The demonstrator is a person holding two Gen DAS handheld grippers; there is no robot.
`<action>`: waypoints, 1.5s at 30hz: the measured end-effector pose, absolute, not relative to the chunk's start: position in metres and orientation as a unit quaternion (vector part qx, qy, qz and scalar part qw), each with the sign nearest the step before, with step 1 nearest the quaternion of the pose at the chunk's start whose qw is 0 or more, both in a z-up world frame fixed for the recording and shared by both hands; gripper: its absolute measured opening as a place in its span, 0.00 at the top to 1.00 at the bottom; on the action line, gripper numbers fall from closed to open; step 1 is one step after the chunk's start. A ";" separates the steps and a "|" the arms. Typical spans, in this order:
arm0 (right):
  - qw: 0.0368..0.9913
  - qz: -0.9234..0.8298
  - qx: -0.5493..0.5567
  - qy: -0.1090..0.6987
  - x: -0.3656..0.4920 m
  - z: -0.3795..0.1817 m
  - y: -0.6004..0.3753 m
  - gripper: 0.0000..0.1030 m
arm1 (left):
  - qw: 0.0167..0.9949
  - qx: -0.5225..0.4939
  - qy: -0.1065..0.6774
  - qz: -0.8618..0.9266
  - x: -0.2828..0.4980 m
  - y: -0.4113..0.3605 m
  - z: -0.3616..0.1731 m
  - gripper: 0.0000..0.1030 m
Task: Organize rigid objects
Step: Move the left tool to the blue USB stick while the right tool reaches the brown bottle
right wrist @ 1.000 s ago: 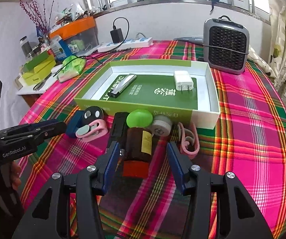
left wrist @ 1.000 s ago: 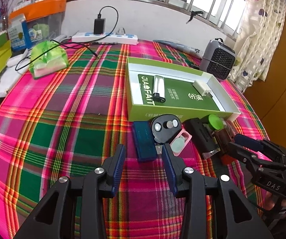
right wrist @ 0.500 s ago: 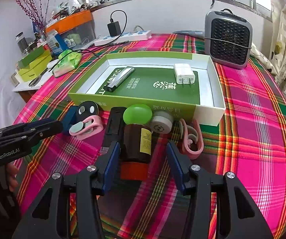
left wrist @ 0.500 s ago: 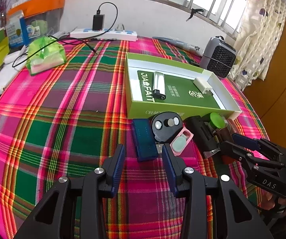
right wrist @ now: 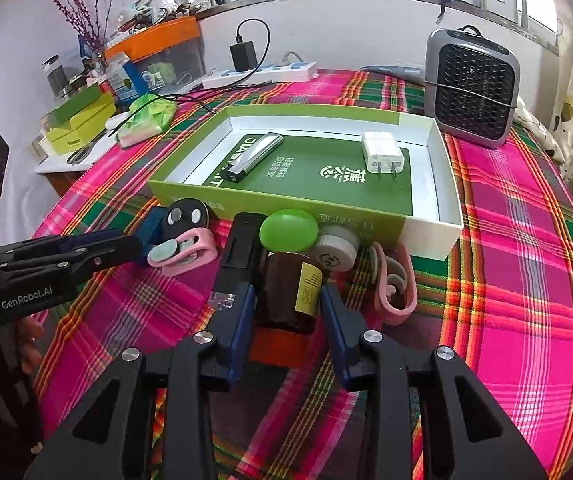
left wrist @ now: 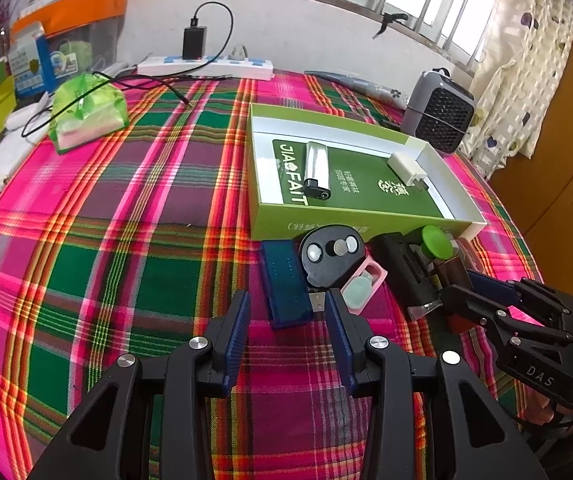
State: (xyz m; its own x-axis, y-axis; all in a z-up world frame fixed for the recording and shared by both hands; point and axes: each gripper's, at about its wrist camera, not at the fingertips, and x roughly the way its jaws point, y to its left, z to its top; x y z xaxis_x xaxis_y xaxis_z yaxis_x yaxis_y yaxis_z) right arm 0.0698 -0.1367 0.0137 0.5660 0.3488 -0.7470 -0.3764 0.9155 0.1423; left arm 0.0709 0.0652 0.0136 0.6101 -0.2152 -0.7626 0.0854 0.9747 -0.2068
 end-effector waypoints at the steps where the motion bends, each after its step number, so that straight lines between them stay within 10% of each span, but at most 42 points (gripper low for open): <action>1: 0.885 0.205 -0.016 0.419 0.070 0.013 -0.137 0.65 | 0.894 -0.074 0.434 -0.083 0.071 0.065 0.013 0.64; 45: 0.895 0.191 -0.020 0.403 0.063 0.022 -0.145 0.66 | 0.890 -0.014 0.455 -0.019 0.096 0.062 0.005 0.64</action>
State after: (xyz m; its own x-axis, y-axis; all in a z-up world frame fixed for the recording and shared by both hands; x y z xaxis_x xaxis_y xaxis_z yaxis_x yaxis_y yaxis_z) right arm 0.0626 -0.1447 0.0218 0.6027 0.3265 -0.7281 -0.3581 0.9261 0.1189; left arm 0.0964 0.0620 0.0047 0.5846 -0.0460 -0.8100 0.0201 0.9989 -0.0422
